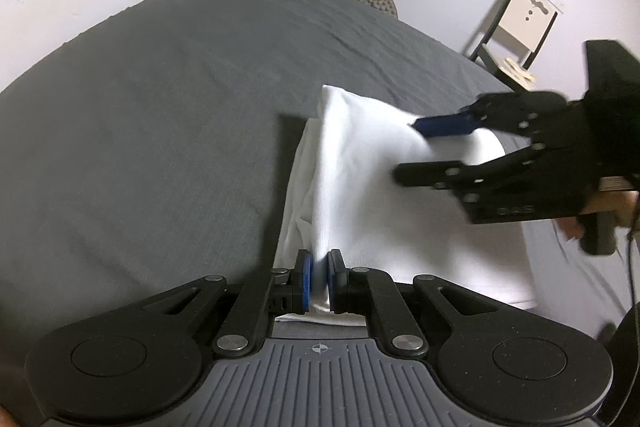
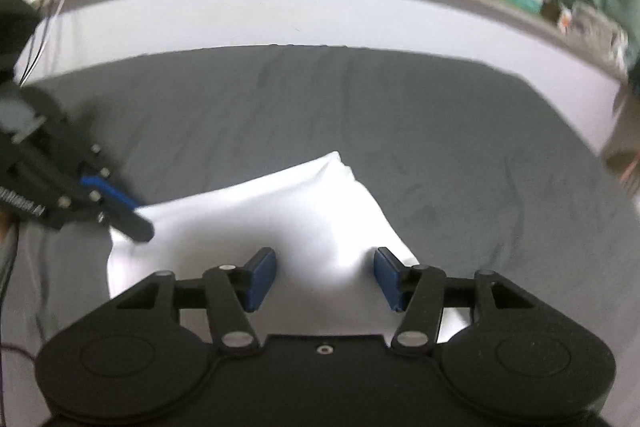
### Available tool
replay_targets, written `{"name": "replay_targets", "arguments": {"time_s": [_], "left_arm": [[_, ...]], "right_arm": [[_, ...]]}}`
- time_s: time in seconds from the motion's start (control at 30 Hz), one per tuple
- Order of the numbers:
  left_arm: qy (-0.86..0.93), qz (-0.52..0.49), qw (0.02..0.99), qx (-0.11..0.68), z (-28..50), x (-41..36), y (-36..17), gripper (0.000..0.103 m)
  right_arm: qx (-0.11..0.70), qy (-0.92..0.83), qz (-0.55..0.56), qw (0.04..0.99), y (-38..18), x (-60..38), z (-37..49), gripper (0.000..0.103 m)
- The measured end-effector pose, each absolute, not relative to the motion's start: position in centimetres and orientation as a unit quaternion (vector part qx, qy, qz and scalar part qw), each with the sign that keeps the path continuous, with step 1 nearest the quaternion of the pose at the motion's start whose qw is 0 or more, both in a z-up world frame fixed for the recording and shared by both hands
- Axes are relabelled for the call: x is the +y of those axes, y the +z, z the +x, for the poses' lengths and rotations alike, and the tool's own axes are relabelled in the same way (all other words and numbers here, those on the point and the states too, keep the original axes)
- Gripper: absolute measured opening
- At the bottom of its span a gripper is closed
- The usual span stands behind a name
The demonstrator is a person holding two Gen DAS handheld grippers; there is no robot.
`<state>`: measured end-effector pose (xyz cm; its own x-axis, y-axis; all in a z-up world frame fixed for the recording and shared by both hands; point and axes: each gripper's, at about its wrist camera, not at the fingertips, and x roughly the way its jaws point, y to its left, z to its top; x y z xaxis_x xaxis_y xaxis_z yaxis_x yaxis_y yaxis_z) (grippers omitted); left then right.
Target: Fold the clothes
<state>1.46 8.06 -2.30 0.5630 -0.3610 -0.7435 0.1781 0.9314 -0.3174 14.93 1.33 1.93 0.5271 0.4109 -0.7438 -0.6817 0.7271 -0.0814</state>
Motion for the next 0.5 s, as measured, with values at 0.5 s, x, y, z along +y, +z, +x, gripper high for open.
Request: {"name": "replay_targets", "arguments": {"time_s": [0.5], "left_arm": [[-0.132, -0.125, 0.9, 0.395, 2.7, 6.8, -0.3, 0.007]], "right_arm": [[0.282, 0.327, -0.097, 0.897, 3.6, -0.3, 13.6, 0.077]]}}
